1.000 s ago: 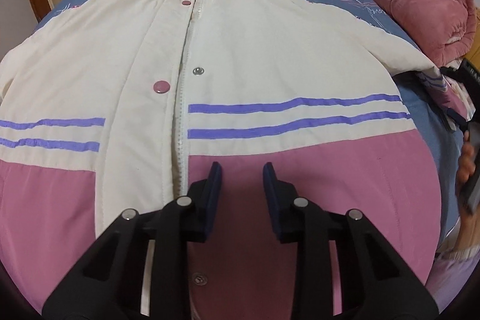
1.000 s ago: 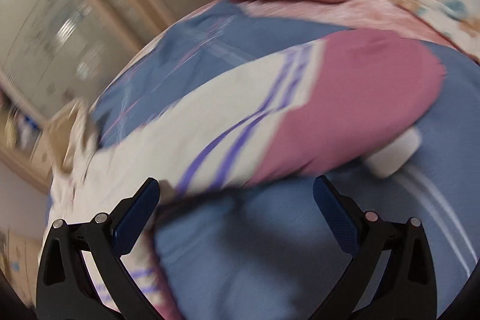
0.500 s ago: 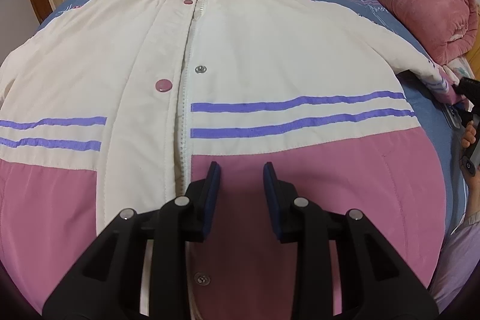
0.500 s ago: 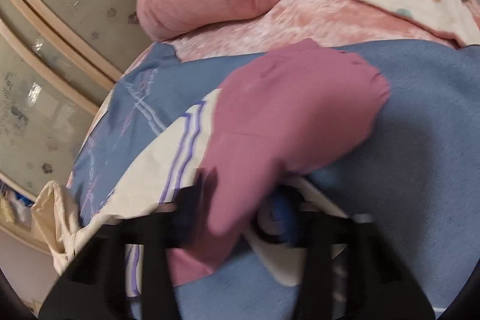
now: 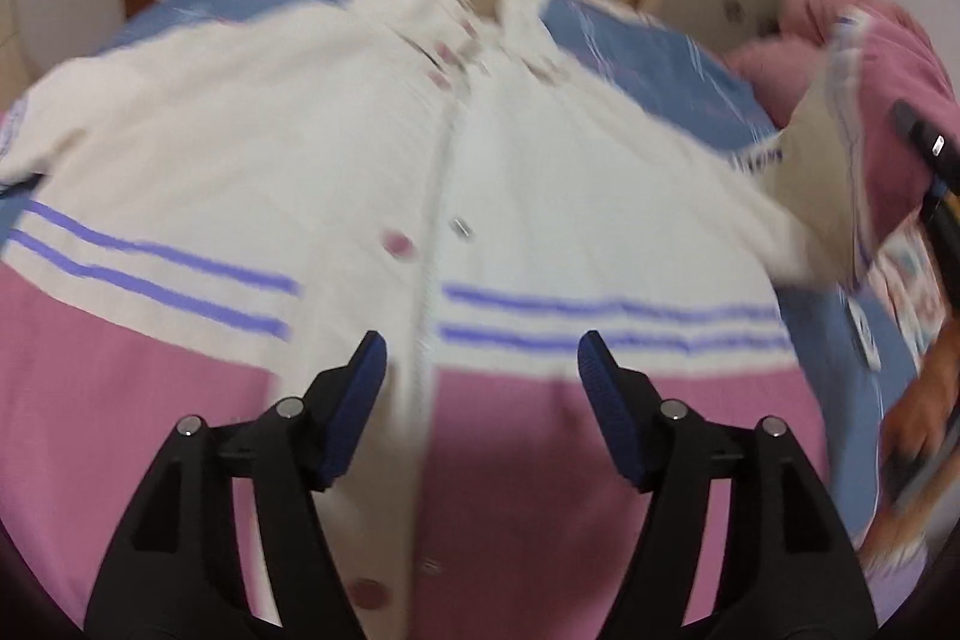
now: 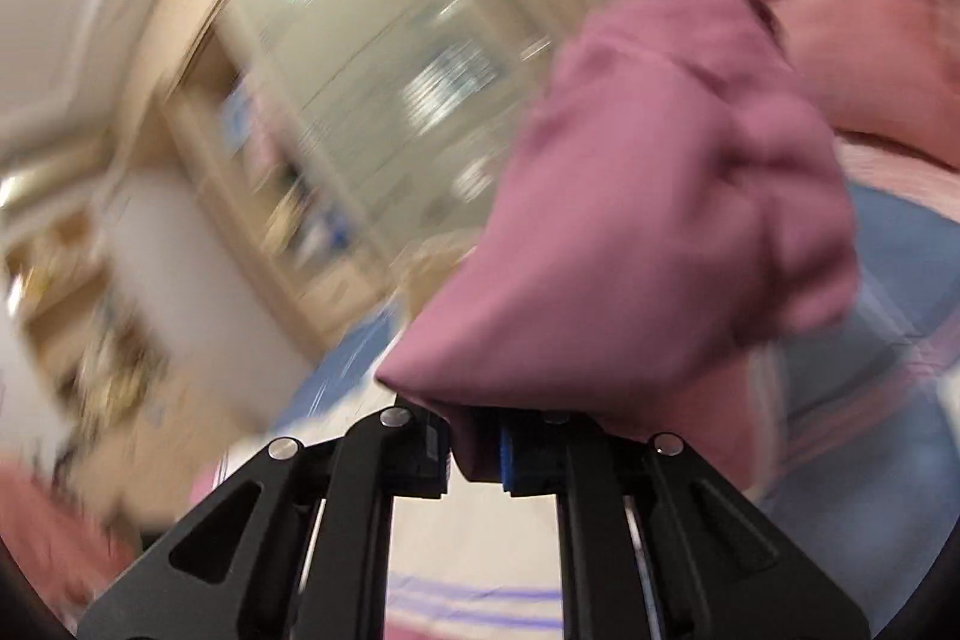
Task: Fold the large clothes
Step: 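Carry the pink sleeve across the jacket front and open the right tool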
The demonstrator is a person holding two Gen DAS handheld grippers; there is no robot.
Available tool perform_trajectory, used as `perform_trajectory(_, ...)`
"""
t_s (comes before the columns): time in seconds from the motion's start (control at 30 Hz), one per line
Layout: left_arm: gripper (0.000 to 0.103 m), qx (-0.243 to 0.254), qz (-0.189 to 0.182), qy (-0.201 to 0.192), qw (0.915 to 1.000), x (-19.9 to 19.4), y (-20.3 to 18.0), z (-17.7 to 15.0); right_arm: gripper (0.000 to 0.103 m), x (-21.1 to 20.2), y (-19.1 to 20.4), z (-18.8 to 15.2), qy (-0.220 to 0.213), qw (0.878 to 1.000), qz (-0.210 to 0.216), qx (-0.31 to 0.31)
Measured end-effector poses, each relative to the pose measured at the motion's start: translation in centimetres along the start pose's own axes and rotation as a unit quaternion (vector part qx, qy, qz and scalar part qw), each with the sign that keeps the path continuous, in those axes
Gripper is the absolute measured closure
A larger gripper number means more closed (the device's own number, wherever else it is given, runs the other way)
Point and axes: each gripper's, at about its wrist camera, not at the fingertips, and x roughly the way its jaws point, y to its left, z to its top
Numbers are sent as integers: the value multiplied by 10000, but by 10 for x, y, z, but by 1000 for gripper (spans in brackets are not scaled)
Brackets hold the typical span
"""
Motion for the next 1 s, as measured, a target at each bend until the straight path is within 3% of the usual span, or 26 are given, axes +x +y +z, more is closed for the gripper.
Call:
perform_trajectory(0.1, 30, -253, 111, -158, 9995, -7, 14, 8, 91, 40, 38, -20, 572, 9978, 137, -293)
perform_trajectory(0.23, 21, -421, 328, -200, 9984, -6, 21, 13, 90, 81, 68, -40, 1272, 9904, -77, -529)
perform_trajectory(0.4, 7, -574, 764, -575, 9938, -8, 17, 20, 90, 114, 77, -62, 1878, 9816, -179, -290)
perform_trajectory(0.5, 5, -775, 888, -603, 9912, 0, 12, 28, 91, 117, 69, -64, 1940, 9809, -153, -25)
perform_trajectory(0.6, 5, -916, 650, -479, 9925, 9, 10, 40, 91, 106, 55, -65, 1931, 9809, -50, 242)
perform_trajectory(0.8, 4, -1036, 543, -816, 9898, 0, -4, 58, 90, 98, 70, -70, 1862, 9815, -298, -334)
perform_trajectory(0.87, 3, -1001, 557, -914, 9892, -4, -10, 61, 81, 99, 73, -77, 1995, 9786, -266, -432)
perform_trajectory(0.9, 3, -991, 584, -924, 9891, -5, -12, 62, 66, 99, 72, -79, 2056, 9777, -200, -388)
perform_trajectory(0.93, 3, -994, 601, -927, 9889, -6, -13, 62, 37, 100, 71, -79, 2144, 9764, -30, -268)
perform_trajectory(0.97, 3, -1003, 614, -937, 9886, -7, -13, 61, 22, 99, 70, -78, 2142, 9766, 150, -134)
perform_trajectory(1.0, 2, -1029, 589, -978, 9881, -8, -13, 60, 15, 97, 71, -78, 2126, 9769, 150, -144)
